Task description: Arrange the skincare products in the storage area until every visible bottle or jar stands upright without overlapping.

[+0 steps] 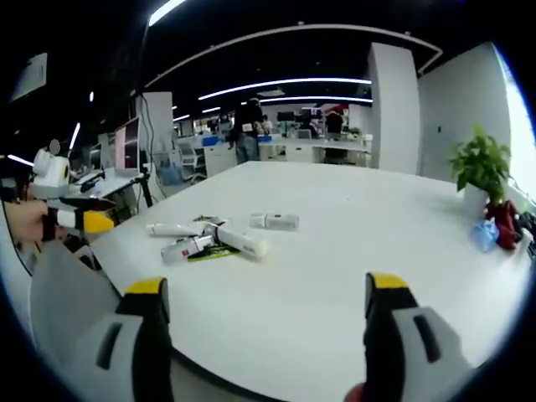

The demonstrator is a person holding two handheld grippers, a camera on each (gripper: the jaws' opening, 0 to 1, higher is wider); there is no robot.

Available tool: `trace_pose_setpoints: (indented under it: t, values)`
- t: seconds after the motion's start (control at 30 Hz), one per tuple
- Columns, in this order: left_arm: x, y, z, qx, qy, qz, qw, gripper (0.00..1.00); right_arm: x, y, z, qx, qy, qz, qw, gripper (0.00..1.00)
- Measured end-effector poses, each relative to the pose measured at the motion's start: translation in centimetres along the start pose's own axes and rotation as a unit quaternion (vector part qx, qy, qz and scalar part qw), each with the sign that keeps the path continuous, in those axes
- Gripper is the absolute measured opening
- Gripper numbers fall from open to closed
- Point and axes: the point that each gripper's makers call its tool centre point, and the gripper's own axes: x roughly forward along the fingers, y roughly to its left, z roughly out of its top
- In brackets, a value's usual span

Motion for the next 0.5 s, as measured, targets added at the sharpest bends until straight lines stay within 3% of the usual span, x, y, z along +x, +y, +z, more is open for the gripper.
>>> trace_pose_setpoints:
  t: [0.5]
  values:
    - [0.07,-0.14,-0.05,0.002,0.003,-0.004,1.0,0.97,0.02,0.05,-0.13,-0.002,0.004,0.001,1.0,0.97]
